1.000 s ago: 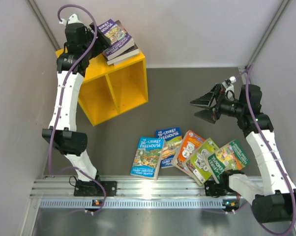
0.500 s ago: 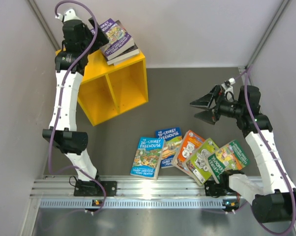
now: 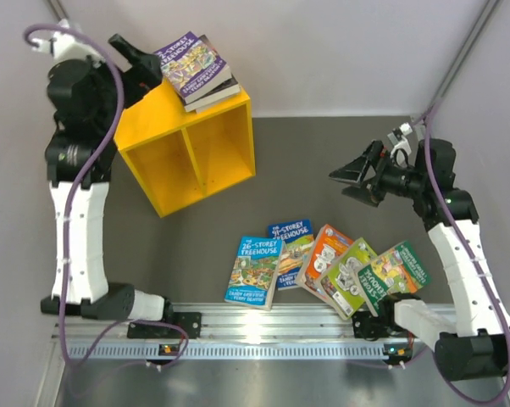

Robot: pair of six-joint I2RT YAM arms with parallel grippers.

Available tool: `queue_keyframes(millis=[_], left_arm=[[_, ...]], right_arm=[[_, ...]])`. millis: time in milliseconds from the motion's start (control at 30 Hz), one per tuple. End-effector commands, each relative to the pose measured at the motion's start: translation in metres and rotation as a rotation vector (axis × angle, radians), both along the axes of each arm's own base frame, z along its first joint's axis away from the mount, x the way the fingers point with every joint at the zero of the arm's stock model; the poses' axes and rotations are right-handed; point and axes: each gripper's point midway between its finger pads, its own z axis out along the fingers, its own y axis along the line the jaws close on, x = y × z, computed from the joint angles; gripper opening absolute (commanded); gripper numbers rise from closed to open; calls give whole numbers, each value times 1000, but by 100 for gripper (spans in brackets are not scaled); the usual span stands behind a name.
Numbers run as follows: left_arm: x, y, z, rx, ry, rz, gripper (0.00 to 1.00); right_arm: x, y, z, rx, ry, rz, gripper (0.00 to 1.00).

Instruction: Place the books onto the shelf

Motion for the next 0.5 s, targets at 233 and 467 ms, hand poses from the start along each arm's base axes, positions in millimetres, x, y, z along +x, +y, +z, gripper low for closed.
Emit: queue_keyframes(millis=[233, 467], left_arm=[[-65, -49, -171, -118, 474, -246, 95], [-129, -104, -350, -117, 941, -424, 97]], right_arm=[[-33, 63, -9, -313, -78, 205, 94], [-66, 104, -94, -273, 191, 351, 93]])
